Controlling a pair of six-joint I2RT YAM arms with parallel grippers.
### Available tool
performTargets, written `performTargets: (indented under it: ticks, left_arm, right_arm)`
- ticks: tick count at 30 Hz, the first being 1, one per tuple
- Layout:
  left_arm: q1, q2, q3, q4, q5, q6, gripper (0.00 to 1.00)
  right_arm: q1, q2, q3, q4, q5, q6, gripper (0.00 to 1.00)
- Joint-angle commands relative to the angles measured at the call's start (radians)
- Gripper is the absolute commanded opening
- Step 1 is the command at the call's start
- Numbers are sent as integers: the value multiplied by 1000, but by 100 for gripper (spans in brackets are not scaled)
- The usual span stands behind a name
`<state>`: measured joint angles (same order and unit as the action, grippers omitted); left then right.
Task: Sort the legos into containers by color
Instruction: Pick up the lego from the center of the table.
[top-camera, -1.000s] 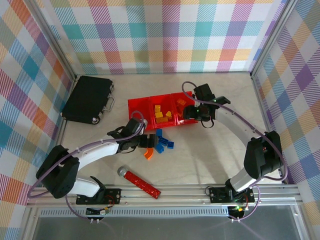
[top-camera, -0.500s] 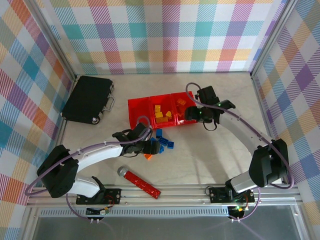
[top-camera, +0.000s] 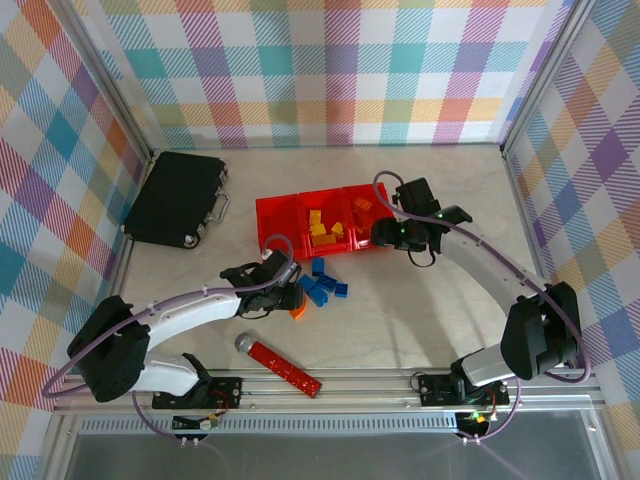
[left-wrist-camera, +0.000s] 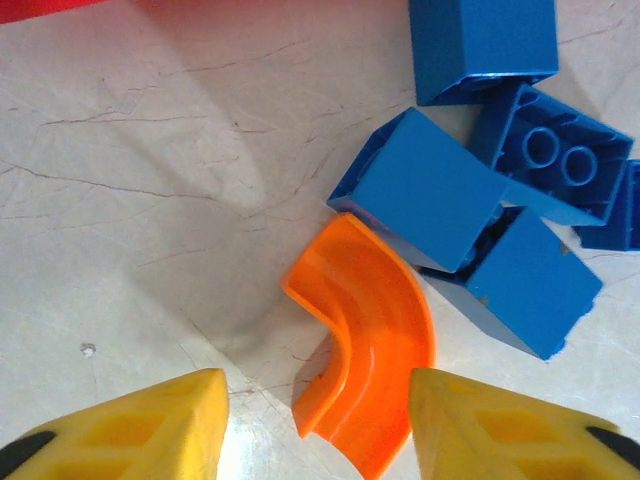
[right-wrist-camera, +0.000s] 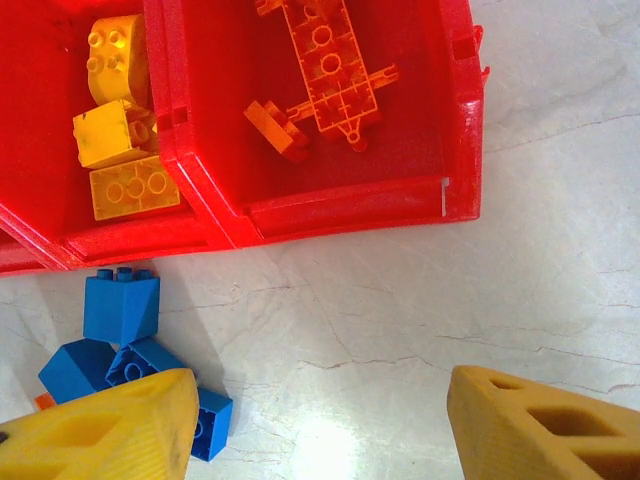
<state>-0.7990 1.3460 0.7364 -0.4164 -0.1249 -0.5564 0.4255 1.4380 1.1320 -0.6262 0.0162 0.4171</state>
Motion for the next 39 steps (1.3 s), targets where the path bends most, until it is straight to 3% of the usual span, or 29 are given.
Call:
performTargets:
  ticks: [1, 19, 29, 39]
  left_arm:
    - [-10, 39, 1, -9, -27, -11, 47]
    - [-11, 211, 41, 70, 63, -39, 33]
    - [-12, 121, 42, 40, 13, -17, 53]
    - [-11, 83, 31, 82, 82, -2, 57]
  right_arm:
    - [-4, -31, -15, 11, -15, 24, 67]
    - [-3, -53, -20, 2, -18, 24, 67]
    - [-4, -48, -23, 3, -17, 20, 67]
    - [-4, -37, -26, 10, -28, 26, 67]
